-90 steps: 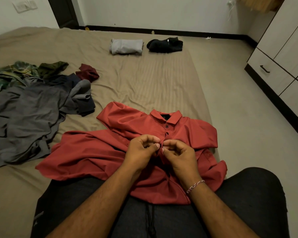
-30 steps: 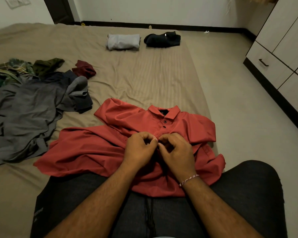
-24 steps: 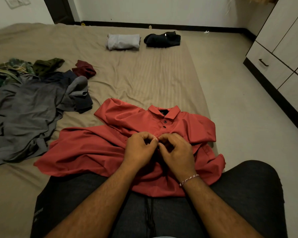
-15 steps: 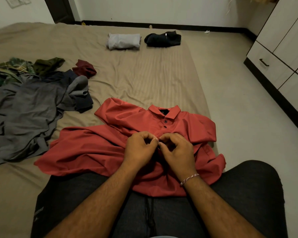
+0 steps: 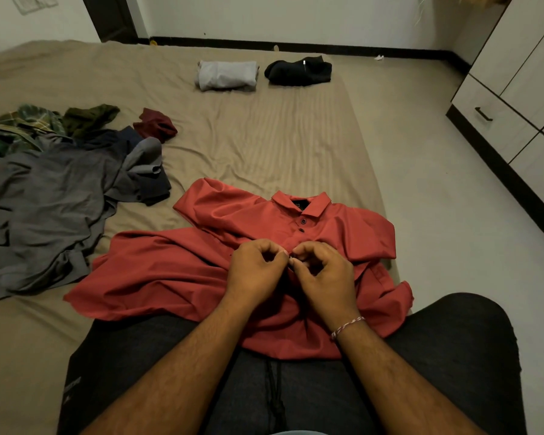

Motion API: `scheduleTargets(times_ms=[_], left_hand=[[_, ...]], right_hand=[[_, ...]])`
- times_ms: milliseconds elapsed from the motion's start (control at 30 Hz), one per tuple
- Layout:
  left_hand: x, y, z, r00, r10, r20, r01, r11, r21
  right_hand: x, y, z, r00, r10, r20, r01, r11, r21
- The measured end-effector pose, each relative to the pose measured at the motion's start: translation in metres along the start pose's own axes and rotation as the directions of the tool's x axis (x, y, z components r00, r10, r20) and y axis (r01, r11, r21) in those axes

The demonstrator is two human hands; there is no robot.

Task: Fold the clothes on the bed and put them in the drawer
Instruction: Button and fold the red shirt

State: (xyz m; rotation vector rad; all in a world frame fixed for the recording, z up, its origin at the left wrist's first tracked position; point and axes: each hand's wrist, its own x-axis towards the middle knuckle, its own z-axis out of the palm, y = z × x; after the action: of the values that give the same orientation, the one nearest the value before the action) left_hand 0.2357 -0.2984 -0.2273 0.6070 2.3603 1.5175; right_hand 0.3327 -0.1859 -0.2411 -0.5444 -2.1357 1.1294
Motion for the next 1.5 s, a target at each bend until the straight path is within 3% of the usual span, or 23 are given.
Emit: scheduleTargets(times_ms=[400, 633, 767, 833, 900, 967, 1067, 1167, 1367, 1500], left_hand=[[0.002, -0.006, 0.000, 0.998, 0.038, 0.048, -0.034, 0.996, -0.081], [0.000, -0.003, 0.000, 0.998, 0.036, 0.055, -0.030, 0.994, -0.109], [-0.004, 0.001, 0.002, 0.988, 0.063, 0.141, -0.048, 0.993, -0.103], [-0.005, 0.000, 0.001, 0.963, 0.185, 0.195, -0.194, 0.981, 0.023], [-0.006, -0.003, 0.001, 0.903, 0.330, 0.274, -0.403, 0.872, 0.277], [-0.008, -0.005, 0.002, 0.876, 0.368, 0.311, -0.472, 0.783, 0.405], [-0.006, -0.004, 0.003, 0.891, 0.390, 0.232, -0.454, 0.780, 0.431], [-0.001, 0.002, 0.000, 0.876, 0.478, 0.062, -0.469, 0.815, 0.341], [-0.002, 0.010, -0.012, 0.823, 0.545, -0.160, -0.486, 0.821, 0.300], [0.000, 0.017, -0.026, 0.767, 0.602, -0.220, -0.499, 0.776, 0.386]], right_hand=[[0.004, 0.003, -0.002, 0.977, 0.194, 0.085, -0.209, 0.949, 0.236], [0.003, 0.002, -0.002, 0.968, 0.236, 0.080, -0.248, 0.944, 0.217], [0.005, 0.004, -0.002, 0.959, 0.273, 0.082, -0.284, 0.930, 0.232], [0.006, 0.007, -0.003, 0.951, 0.297, 0.087, -0.309, 0.915, 0.258], [0.008, 0.010, -0.006, 0.943, 0.319, 0.093, -0.332, 0.892, 0.308], [0.012, 0.010, -0.009, 0.936, 0.331, 0.117, -0.350, 0.859, 0.374], [0.015, 0.004, -0.013, 0.930, 0.305, 0.204, -0.366, 0.818, 0.444], [0.013, 0.000, -0.015, 0.919, 0.250, 0.306, -0.363, 0.839, 0.405], [0.012, 0.003, -0.019, 0.950, 0.218, 0.223, -0.256, 0.954, 0.156], [0.019, 0.001, -0.038, 0.946, 0.187, 0.265, -0.242, 0.951, 0.195]])
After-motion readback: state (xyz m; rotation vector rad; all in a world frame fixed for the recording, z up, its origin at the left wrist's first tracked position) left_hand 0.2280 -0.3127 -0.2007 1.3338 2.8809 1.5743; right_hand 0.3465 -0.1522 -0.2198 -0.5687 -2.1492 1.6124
